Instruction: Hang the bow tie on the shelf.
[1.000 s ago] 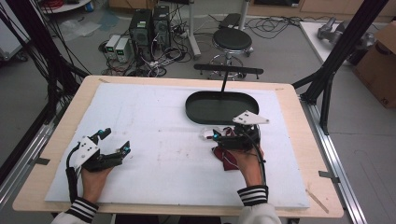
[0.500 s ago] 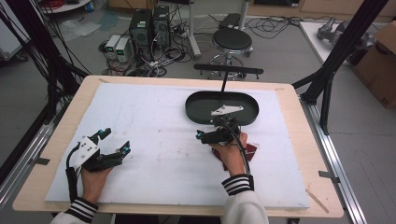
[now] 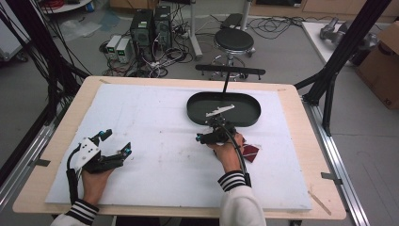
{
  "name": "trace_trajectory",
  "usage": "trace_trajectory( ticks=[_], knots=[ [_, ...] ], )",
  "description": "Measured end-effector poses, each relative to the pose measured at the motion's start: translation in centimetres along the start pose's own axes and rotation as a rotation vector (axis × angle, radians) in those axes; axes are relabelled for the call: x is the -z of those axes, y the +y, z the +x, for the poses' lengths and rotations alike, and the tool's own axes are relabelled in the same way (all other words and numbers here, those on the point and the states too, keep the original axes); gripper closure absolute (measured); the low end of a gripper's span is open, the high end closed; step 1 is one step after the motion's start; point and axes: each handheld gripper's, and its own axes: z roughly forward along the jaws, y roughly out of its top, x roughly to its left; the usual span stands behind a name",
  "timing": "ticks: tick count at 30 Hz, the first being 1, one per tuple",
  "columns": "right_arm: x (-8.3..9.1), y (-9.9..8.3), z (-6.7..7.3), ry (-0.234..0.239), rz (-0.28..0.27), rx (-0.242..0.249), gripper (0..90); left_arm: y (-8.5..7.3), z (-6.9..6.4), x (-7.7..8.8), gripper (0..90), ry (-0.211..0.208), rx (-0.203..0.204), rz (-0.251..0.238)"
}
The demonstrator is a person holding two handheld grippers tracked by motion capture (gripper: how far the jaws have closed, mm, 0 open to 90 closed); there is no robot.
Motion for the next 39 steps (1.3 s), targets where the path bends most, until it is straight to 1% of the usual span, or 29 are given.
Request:
trace_trajectory(
  ticks=[1,2,3,4,5,6,8,9,11,12,16,17,18,26,28,30,32,33,35,39],
  knots=[
    [-0.2,0.0,0.0,-0.002,0.021,-0.001,28.4,0.0,0.0,0.0,13.9,-0.001,0.001,-0.001],
    [-0.5,0.1,0.0,-0.007,0.052,0.013,30.4,0.0,0.0,0.0,13.9,-0.001,0.000,0.001],
    [-0.7,0.2,0.1,-0.012,0.062,0.026,32.5,0.0,0.0,0.0,13.9,-0.002,0.001,0.000],
    [-0.7,0.2,0.1,-0.012,0.062,0.026,32.5,0.0,0.0,0.0,13.9,-0.002,0.002,-0.001],
    [-0.8,0.3,0.2,-0.012,0.074,0.036,34.5,0.0,0.1,0.0,13.9,-0.002,0.002,-0.001],
    [-1.1,0.5,0.2,-0.011,0.098,0.048,36.8,0.0,0.1,0.0,13.9,-0.003,0.003,0.000],
    [-1.3,0.6,0.2,-0.016,0.122,0.058,39.7,0.0,0.1,0.0,13.9,-0.002,0.004,-0.001],
    [-1.5,0.8,0.1,-0.015,0.134,0.061,41.4,0.0,0.1,0.0,13.9,-0.002,0.004,-0.002],
    [-1.6,0.9,0.1,-0.017,0.142,0.063,43.0,0.0,0.1,0.0,13.9,-0.004,0.005,0.000],
    [-1.7,1.2,0.1,-0.009,0.162,0.061,46.2,0.0,0.1,0.0,13.9,-0.004,0.005,-0.002],
    [-2.0,1.6,0.1,-0.004,0.184,0.074,48.0,0.0,0.1,0.0,13.9,-0.004,0.006,-0.002],
    [-2.1,1.6,0.1,-0.003,0.195,0.069,48.1,0.0,0.1,0.0,13.9,-0.004,0.006,-0.002],
    [-2.3,1.6,0.0,-0.002,0.219,0.069,49.1,0.0,0.0,0.0,13.9,-0.003,0.008,-0.003],
    [-2.6,1.5,-0.2,0.005,0.248,0.089,55.9,0.0,0.1,0.0,13.9,-0.003,0.009,-0.004],
    [-2.6,1.6,-0.2,0.006,0.265,0.106,59.2,0.0,0.1,0.0,13.9,-0.002,0.009,-0.003],
    [-2.7,1.6,-0.2,0.008,0.269,0.115,59.8,0.0,0.1,0.0,13.9,-0.002,0.009,-0.004],
    [-2.8,1.6,-0.3,0.014,0.276,0.113,61.3,0.0,0.1,0.0,13.9,-0.002,0.009,-0.004],
    [-3.0,1.6,-0.3,0.009,0.288,0.121,63.1,0.0,0.1,0.0,13.9,-0.003,0.009,-0.003],
    [-3.1,1.6,-0.3,0.007,0.296,0.122,64.7,0.0,0.1,0.0,13.9,-0.003,0.009,-0.003],
    [-3.2,1.6,-0.4,0.012,0.301,0.122,67.5,0.0,0.1,0.0,13.9,-0.003,0.009,-0.002]
  ],
)
